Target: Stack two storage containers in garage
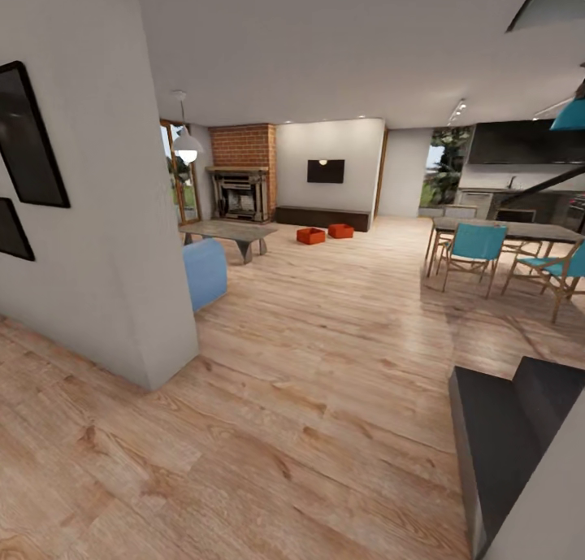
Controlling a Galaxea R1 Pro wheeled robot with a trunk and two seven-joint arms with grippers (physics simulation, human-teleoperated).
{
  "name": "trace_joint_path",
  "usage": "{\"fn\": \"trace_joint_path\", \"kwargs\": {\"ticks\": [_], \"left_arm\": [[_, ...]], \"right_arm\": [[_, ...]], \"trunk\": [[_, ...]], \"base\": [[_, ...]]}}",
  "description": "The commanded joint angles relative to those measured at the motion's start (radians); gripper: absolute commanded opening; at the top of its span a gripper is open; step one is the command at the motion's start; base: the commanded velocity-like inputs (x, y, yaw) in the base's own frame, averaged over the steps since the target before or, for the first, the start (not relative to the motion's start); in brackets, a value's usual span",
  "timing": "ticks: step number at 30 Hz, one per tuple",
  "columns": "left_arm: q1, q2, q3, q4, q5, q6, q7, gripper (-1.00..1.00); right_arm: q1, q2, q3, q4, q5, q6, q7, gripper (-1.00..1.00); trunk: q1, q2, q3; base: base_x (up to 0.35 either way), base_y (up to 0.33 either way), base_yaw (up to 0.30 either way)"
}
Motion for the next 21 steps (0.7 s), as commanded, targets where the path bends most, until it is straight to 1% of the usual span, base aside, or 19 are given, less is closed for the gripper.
{"fn": "trace_joint_path", "kwargs": {"ticks": [1, 12, 21], "left_arm": [[0.0, 0.0, 0.004, 0.0, 0.009, -0.001, -0.005, 1.0], [0.0, -0.001, 0.004, 0.0, 0.007, -0.001, -0.006, 1.0], [0.0, 0.0, 0.004, 0.0, 0.007, -0.001, -0.007, 1.0]], "right_arm": [[-0.001, 0.0, 0.008, 0.003, -0.01, -0.006, 0.002, 1.0], [-0.001, 0.0, 0.007, 0.003, -0.013, -0.015, 0.001, 1.0], [-0.001, 0.001, 0.007, 0.002, -0.013, -0.013, 0.0, 1.0]], "trunk": [[0.001, 0.0, -0.001], [0.001, 0.0, -0.001], [0.001, 0.0, -0.001]], "base": [[0.307, 0.192, -0.001], [0.302, 0.208, -0.014], [0.29, 0.234, -0.258]]}}
